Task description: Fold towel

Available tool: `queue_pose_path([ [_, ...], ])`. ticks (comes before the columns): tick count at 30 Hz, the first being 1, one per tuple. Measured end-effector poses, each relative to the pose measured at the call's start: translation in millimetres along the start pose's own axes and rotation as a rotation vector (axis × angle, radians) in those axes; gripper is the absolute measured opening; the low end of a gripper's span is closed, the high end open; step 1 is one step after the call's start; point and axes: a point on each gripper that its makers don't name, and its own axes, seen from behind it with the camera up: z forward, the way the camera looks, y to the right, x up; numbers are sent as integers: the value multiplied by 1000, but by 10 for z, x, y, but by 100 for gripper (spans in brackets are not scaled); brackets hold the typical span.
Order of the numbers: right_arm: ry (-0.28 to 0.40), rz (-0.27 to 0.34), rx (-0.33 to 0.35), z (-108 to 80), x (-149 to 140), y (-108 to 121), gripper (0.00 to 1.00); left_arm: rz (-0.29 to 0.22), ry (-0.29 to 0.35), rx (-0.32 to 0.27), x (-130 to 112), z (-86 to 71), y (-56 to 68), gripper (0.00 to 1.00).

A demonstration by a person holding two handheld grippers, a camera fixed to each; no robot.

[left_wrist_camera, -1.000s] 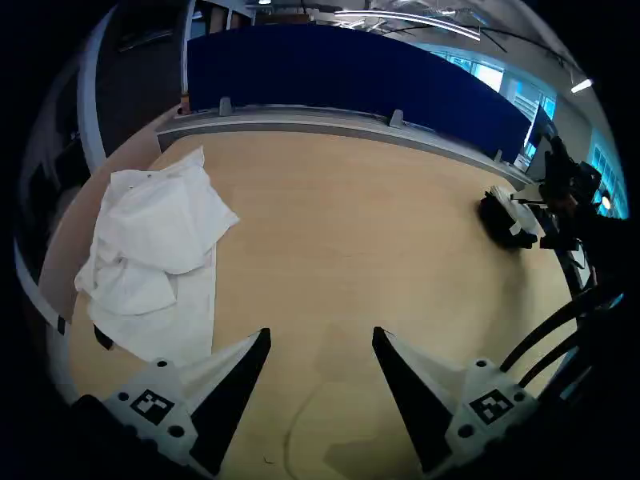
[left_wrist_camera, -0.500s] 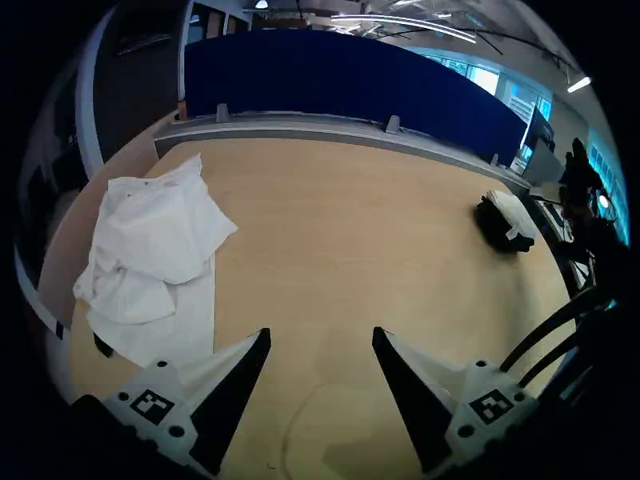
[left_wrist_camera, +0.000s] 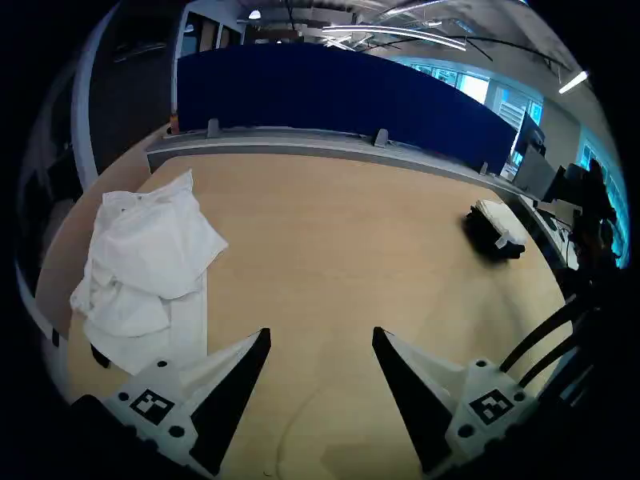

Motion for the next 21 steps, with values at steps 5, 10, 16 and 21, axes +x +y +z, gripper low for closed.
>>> queue_pose_path([
  [5,87,3,1,-193,56,-136,100,7,33,-12,87,-21,36,94],
  [10,157,11,-8,-352,89,-237,100,11,74,-18,186,-41,59,94],
  [16,230,11,-26,-545,91,-335,100,0,153,-26,373,-81,109,94],
  [21,285,21,-36,-695,83,-419,100,-2,252,-39,584,-164,180,94],
])
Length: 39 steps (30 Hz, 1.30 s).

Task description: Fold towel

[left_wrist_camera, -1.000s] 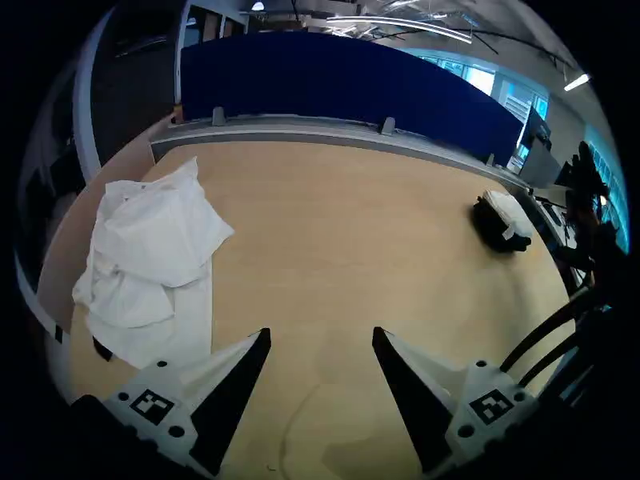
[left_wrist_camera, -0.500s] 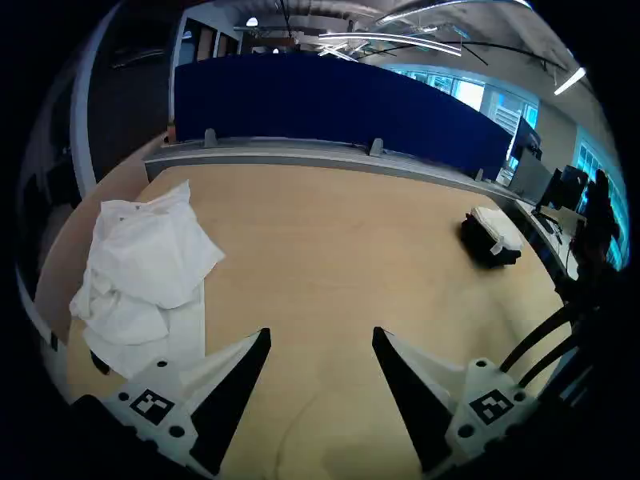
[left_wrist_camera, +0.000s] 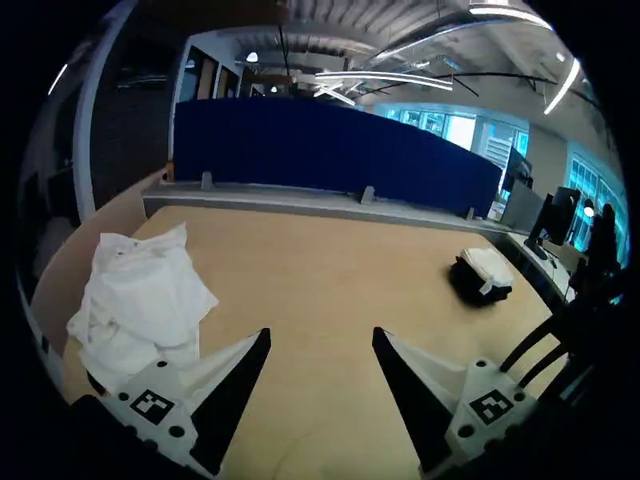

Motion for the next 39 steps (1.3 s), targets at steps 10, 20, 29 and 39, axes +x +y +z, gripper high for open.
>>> queue_pose_path([
  [10,77,4,-37,-278,-18,-34,100,16,215,20,435,-82,-22,94],
  [20,87,-18,-59,-389,-28,-103,100,22,328,42,622,-139,-7,94],
  [29,60,-25,-46,-454,-81,-204,100,69,378,87,511,-89,-89,94],
  [39,18,-48,-72,-368,-183,-115,100,77,448,139,357,11,-285,94],
])
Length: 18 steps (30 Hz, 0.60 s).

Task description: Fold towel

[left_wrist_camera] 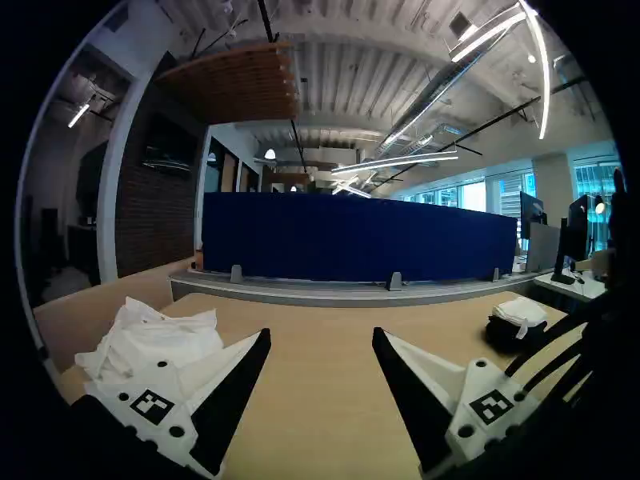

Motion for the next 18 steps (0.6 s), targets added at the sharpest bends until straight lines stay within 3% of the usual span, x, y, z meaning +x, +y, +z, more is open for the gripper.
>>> queue_pose_path([
  [6,-13,-14,-20,96,-32,0,100,39,28,25,-149,42,-2,94],
  [18,8,-22,-8,265,-52,-114,100,40,41,20,-532,127,37,94],
])
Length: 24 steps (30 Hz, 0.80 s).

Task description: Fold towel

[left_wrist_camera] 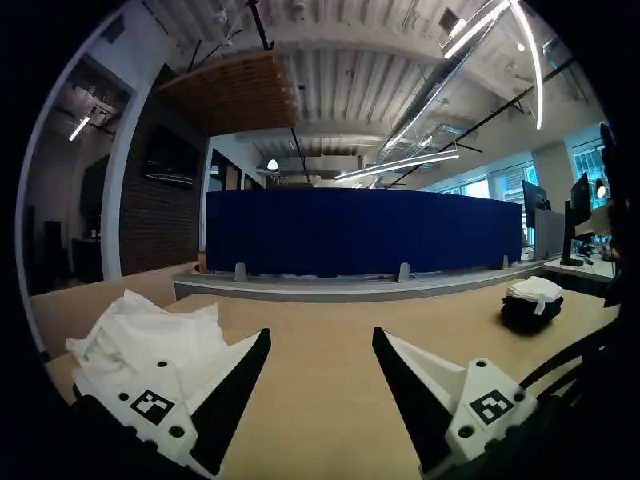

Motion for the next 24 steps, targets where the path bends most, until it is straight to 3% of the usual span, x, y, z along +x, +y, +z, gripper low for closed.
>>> queue_pose_path([
  [6,0,-2,5,51,-39,1,100,10,-2,-9,-120,10,55,94],
  [14,6,13,2,78,-45,38,100,-3,-9,-1,-196,49,-10,94],
  [24,2,12,7,106,-53,53,100,13,-2,1,-208,32,-1,94],
])
